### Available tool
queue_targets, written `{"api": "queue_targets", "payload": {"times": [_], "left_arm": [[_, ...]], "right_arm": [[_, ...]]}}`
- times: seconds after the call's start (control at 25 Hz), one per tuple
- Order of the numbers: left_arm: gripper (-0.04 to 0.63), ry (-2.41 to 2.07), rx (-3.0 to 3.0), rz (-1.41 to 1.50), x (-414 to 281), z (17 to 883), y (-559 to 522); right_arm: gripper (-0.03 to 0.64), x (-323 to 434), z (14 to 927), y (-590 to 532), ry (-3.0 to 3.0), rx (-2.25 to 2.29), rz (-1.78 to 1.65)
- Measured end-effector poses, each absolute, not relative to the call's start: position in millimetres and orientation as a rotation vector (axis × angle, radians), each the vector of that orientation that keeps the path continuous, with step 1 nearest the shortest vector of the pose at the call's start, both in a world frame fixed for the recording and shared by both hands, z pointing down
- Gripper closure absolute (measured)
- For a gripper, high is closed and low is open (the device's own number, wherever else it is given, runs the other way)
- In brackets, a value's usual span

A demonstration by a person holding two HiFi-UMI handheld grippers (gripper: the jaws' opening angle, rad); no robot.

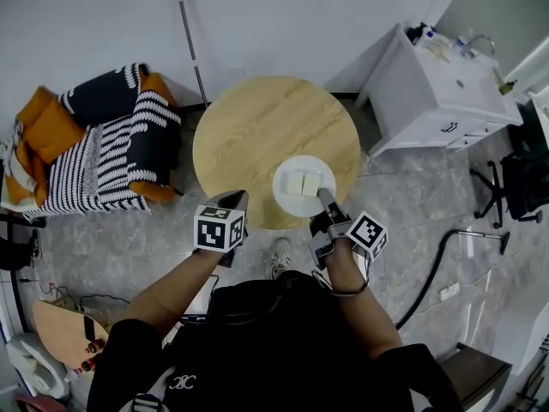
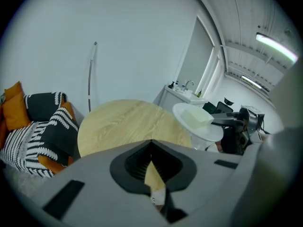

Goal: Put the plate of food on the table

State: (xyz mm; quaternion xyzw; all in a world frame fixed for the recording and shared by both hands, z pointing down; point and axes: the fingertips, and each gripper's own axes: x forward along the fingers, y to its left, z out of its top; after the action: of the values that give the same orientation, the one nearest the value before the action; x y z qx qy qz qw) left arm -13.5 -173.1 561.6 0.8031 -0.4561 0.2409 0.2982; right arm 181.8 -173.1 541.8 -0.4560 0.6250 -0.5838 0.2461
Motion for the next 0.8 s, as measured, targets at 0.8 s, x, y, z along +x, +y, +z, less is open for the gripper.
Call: {"api": "queue_targets", "payload": {"times": [0.8], "left_arm": [[0.591, -1.313, 1.983, 0.667, -7, 570, -223]], "right_arm": [[0.592, 187, 552, -254, 1.824, -1.091, -1.665]]}}
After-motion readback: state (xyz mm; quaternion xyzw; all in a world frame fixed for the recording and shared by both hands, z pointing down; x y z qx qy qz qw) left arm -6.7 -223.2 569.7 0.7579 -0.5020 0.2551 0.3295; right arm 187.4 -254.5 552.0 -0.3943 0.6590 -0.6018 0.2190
